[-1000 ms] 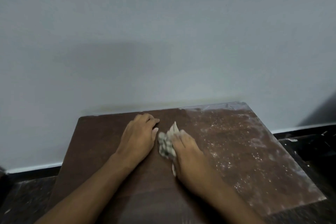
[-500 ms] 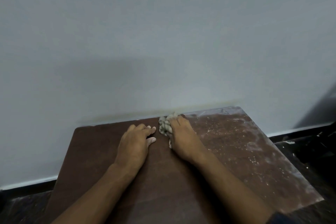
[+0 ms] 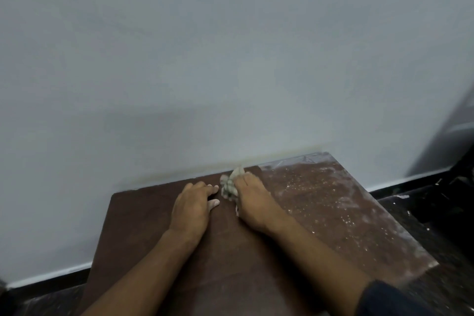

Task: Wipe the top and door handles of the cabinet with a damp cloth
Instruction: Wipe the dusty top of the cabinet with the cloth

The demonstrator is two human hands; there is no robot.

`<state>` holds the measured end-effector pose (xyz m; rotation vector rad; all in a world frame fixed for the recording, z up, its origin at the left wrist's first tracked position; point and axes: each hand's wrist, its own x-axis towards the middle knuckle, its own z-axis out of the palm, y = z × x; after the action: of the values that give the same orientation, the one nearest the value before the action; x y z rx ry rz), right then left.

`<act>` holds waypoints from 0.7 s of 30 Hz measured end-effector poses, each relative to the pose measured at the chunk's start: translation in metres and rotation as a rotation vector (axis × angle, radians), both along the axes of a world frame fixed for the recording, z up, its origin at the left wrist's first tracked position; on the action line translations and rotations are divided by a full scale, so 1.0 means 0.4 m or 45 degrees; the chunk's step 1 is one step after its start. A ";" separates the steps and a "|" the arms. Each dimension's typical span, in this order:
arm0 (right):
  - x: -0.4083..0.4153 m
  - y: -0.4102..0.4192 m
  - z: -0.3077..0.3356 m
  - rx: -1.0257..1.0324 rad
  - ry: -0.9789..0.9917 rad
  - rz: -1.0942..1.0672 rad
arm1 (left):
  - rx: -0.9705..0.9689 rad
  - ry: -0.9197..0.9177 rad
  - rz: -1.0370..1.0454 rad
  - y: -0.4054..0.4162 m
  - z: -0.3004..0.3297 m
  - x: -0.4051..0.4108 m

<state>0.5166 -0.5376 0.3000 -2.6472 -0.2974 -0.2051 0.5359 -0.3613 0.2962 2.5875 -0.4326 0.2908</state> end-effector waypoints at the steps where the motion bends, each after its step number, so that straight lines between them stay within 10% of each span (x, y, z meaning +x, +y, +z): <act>1: -0.034 0.000 -0.012 0.017 -0.044 0.047 | 0.005 0.002 -0.002 0.000 0.003 0.000; 14: 0.041 0.037 -0.010 -0.037 0.035 0.195 | -0.017 0.275 0.060 0.024 0.069 -0.009; 21: 0.054 0.102 0.051 -0.019 0.075 0.138 | -0.159 -0.073 0.129 0.061 0.083 -0.037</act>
<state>0.5383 -0.4969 0.3204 -2.6375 -0.4233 -0.0904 0.5212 -0.3370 0.3295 2.4875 -0.2936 0.4147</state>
